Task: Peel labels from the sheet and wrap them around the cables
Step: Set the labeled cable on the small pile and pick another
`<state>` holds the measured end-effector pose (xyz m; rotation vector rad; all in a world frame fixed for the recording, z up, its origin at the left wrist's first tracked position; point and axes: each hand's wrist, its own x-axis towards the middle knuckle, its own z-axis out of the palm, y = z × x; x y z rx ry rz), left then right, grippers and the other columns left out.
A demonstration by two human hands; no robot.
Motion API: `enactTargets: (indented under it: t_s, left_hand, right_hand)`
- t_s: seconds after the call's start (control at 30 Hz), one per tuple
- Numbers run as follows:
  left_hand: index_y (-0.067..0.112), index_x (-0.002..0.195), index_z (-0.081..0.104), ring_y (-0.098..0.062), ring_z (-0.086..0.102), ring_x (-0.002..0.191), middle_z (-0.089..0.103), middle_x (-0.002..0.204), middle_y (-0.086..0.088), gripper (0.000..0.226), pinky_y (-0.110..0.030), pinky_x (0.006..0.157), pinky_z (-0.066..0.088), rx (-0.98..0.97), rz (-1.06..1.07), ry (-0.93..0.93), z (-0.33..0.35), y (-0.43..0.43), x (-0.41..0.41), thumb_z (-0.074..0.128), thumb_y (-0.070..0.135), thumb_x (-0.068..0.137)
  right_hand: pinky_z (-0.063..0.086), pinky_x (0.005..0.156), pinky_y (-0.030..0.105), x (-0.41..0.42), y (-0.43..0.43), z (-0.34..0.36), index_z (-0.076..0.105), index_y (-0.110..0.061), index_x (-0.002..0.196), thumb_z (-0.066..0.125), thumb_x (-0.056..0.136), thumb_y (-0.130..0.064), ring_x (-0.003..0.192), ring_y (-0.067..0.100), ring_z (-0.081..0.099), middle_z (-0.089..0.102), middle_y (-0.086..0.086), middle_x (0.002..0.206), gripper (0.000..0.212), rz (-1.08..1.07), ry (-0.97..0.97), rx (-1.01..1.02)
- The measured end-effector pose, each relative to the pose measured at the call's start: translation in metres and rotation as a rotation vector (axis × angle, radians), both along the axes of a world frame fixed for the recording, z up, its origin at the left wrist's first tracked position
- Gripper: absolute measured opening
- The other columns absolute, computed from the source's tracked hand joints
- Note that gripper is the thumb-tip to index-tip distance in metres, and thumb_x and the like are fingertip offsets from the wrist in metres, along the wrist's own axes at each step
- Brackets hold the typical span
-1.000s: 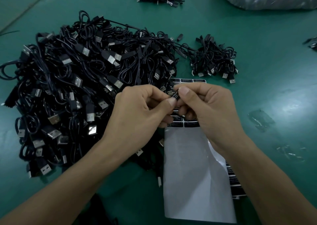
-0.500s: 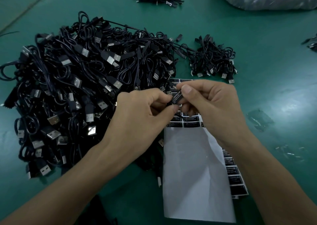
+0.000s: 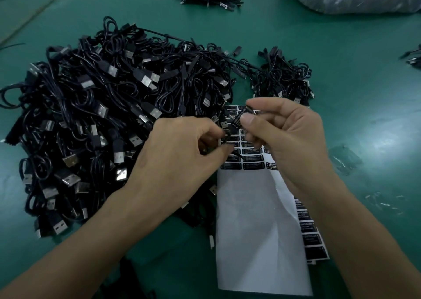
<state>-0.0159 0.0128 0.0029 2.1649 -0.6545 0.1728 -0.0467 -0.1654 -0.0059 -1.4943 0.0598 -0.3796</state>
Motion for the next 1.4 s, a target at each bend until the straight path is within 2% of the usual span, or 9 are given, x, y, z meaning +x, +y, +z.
enactTargets:
  t_s: [0.4,0.53,0.77,0.9,1.03,1.1,1.17,1.23,1.4]
  left_hand:
    - [0.025,0.084,0.071,-0.012,0.062,0.07,0.065,0.074,0.007,0.034,-0.045,0.065,0.054,0.121,-0.112,0.102,0.005,0.0,0.003,0.049,0.05,0.091]
    - [0.029,0.083,0.073,-0.013,0.06,0.062,0.065,0.069,0.008,0.021,-0.045,0.058,0.053,0.116,-0.107,0.09,0.003,0.001,0.004,0.063,0.044,0.094]
    - [0.033,0.076,0.074,-0.01,0.056,0.048,0.064,0.057,0.011,0.018,-0.035,0.049,0.051,0.073,-0.08,0.099,0.004,0.001,0.004,0.071,0.048,0.085]
    - [0.028,0.068,0.073,-0.004,0.057,0.043,0.065,0.053,0.009,0.021,-0.014,0.043,0.042,-0.117,-0.029,0.095,0.01,0.001,0.003,0.074,0.039,0.086]
    - [0.014,0.065,0.07,-0.01,0.064,0.043,0.068,0.055,-0.004,0.026,-0.017,0.042,0.047,-0.545,0.058,0.329,0.018,0.003,0.009,0.076,0.03,0.084]
    - [0.015,0.061,0.07,-0.009,0.061,0.043,0.067,0.056,-0.003,0.027,-0.018,0.042,0.047,-0.668,0.094,0.437,0.021,0.004,0.012,0.076,0.034,0.079]
    - [0.015,0.062,0.069,-0.008,0.061,0.044,0.067,0.058,-0.001,0.027,-0.018,0.043,0.047,-0.726,0.117,0.485,0.023,0.004,0.013,0.075,0.038,0.076]
    - [0.012,0.067,0.066,-0.008,0.061,0.045,0.067,0.06,-0.001,0.027,-0.018,0.043,0.048,-0.774,0.12,0.511,0.023,0.004,0.014,0.074,0.037,0.076]
    - [0.014,0.07,0.074,-0.01,0.065,0.056,0.07,0.069,-0.004,0.027,-0.018,0.048,0.051,-0.765,0.089,0.547,0.018,0.001,0.014,0.074,0.041,0.073]
  right_hand:
    - [0.053,0.064,0.017,-0.001,-0.001,0.006,0.07,-0.016,0.097,0.079,0.071,-0.021,0.064,0.004,0.066,0.074,-0.004,0.071,0.028,0.075,-0.017,-0.041]
    - [0.052,0.061,0.02,0.001,-0.004,0.003,0.072,-0.013,0.093,0.075,0.086,-0.014,0.062,0.011,0.064,0.073,0.002,0.072,0.007,0.059,0.021,-0.002]
    - [0.053,0.062,0.019,-0.002,0.002,0.005,0.074,-0.014,0.092,0.078,0.081,-0.02,0.061,0.009,0.066,0.075,0.0,0.073,0.013,0.073,-0.019,-0.017]
    - [0.053,0.061,0.026,-0.004,0.005,0.007,0.074,-0.011,0.094,0.061,0.093,-0.04,0.064,0.016,0.067,0.076,0.009,0.078,0.032,0.059,0.103,0.071]
    - [0.057,0.066,0.023,-0.014,0.023,0.009,0.075,-0.02,0.099,0.075,0.084,-0.035,0.076,0.013,0.072,0.077,0.002,0.087,0.021,0.254,0.108,-0.18]
    - [0.062,0.077,0.036,-0.02,0.03,0.009,0.075,-0.024,0.104,0.082,0.077,-0.039,0.088,0.015,0.073,0.077,-0.001,0.095,0.032,0.332,0.065,-0.279]
    - [0.061,0.079,0.043,-0.023,0.033,0.011,0.07,-0.032,0.112,0.085,0.07,-0.046,0.093,0.016,0.073,0.076,-0.004,0.099,0.046,0.359,0.064,-0.299]
    - [0.059,0.071,0.032,-0.023,0.036,0.008,0.066,-0.036,0.11,0.089,0.067,-0.041,0.084,0.011,0.073,0.075,-0.005,0.09,0.049,0.333,0.086,-0.252]
    - [0.059,0.064,0.035,-0.017,0.046,0.002,0.064,-0.029,0.099,0.076,0.078,-0.023,0.071,0.019,0.07,0.075,0.005,0.08,0.025,0.172,0.131,-0.173]
